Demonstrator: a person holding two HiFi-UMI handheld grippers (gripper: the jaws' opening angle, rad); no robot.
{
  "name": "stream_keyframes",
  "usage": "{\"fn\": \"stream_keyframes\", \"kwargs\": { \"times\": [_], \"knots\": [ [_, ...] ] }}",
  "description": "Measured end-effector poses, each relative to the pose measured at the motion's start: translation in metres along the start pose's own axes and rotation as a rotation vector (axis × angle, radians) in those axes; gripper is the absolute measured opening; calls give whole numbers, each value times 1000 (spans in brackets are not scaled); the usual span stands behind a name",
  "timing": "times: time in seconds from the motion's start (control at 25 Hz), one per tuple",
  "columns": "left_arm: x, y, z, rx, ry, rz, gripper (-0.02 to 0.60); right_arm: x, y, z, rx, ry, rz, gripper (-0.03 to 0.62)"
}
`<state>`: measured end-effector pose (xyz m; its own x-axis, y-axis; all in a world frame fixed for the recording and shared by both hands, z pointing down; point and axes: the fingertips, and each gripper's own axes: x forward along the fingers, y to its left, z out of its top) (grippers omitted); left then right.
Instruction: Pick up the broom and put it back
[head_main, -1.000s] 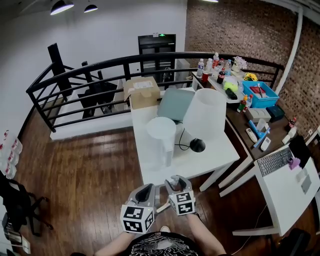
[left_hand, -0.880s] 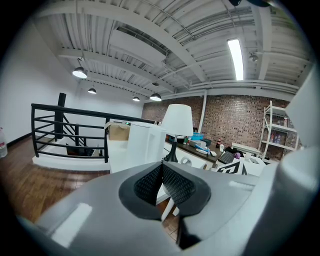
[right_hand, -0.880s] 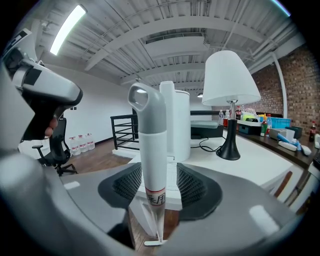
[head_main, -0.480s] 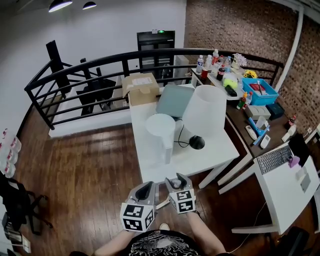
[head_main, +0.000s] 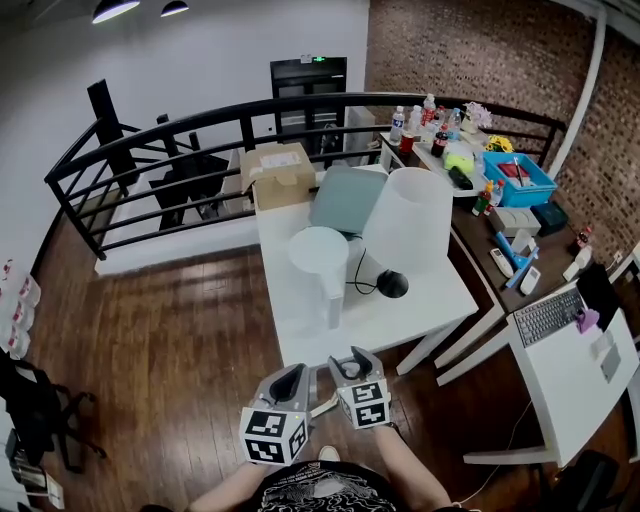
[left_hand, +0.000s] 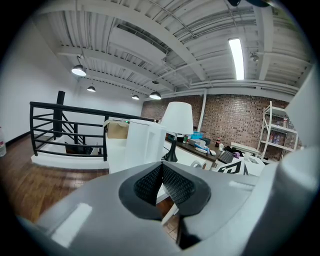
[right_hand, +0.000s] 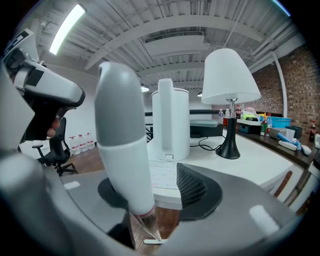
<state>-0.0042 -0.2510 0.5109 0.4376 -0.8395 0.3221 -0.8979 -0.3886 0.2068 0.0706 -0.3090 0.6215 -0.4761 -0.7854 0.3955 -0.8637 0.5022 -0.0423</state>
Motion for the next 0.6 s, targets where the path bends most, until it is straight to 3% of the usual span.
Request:
{"fn": "stream_keyframes", "kwargs": {
  "times": [0.6],
  "knots": [
    [-16, -8, 0, 9, 23, -93, 5, -47, 24, 31, 0, -91, -91, 190]
  ]
}}
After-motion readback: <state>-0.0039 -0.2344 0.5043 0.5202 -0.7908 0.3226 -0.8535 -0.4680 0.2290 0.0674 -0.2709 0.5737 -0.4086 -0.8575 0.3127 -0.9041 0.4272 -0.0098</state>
